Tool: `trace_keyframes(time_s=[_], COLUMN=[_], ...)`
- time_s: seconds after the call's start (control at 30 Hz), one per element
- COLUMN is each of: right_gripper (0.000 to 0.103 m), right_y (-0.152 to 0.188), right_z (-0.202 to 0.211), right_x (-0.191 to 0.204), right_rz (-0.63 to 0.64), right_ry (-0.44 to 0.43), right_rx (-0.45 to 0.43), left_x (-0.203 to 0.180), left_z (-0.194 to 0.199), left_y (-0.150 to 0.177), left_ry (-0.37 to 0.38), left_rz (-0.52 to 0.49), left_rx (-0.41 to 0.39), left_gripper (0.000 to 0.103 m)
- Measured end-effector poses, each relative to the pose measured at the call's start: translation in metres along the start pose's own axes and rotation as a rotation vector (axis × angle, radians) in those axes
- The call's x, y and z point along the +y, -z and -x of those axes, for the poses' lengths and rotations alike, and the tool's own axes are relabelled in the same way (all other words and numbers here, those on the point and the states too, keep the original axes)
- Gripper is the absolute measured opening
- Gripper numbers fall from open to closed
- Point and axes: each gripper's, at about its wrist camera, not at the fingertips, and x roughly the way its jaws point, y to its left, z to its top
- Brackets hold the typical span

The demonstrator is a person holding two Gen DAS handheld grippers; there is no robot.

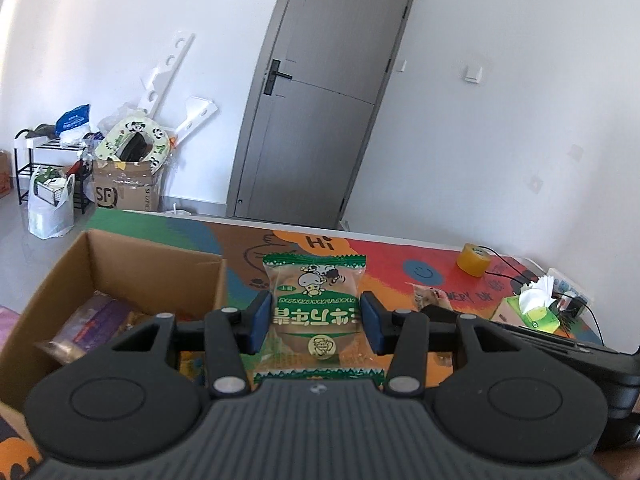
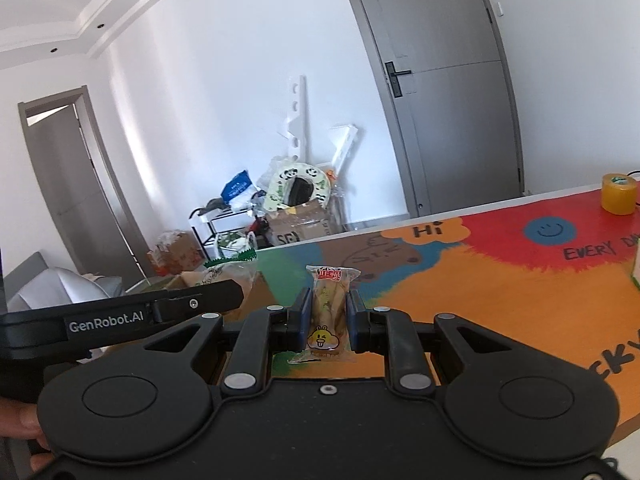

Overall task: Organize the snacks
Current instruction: 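Lift and carry the green snack pack and yellow candy over the box, then open both tools to drop the green pack and yellow candy into the box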

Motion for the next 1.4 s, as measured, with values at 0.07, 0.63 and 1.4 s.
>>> trace_keyframes(time_s=[0.07, 0.63, 1.4], right_gripper=[0.020, 0.020, 0.028], right_y=[0.001, 0.005, -0.007], right_z=[-0.001, -0.036, -0.122], right_x=[0.004, 0.043, 0.116], right_rz=[-0.001, 0.001, 0.065], right_ry=[-0.013, -0.104, -0.188], right_rx=[-0.001, 0.033, 0.153], left_x=[0.007, 0.084, 0.149], left_z=[0.003, 0.007, 0.001], left_y=[0.001, -0.010, -0.020], left_ry=[-0.008, -0.126, -0.168], left_rz=[0.012, 0.117, 0.217], left_rx=[0.000, -0.011, -0.019], left_gripper=[0.047, 0.047, 0.047])
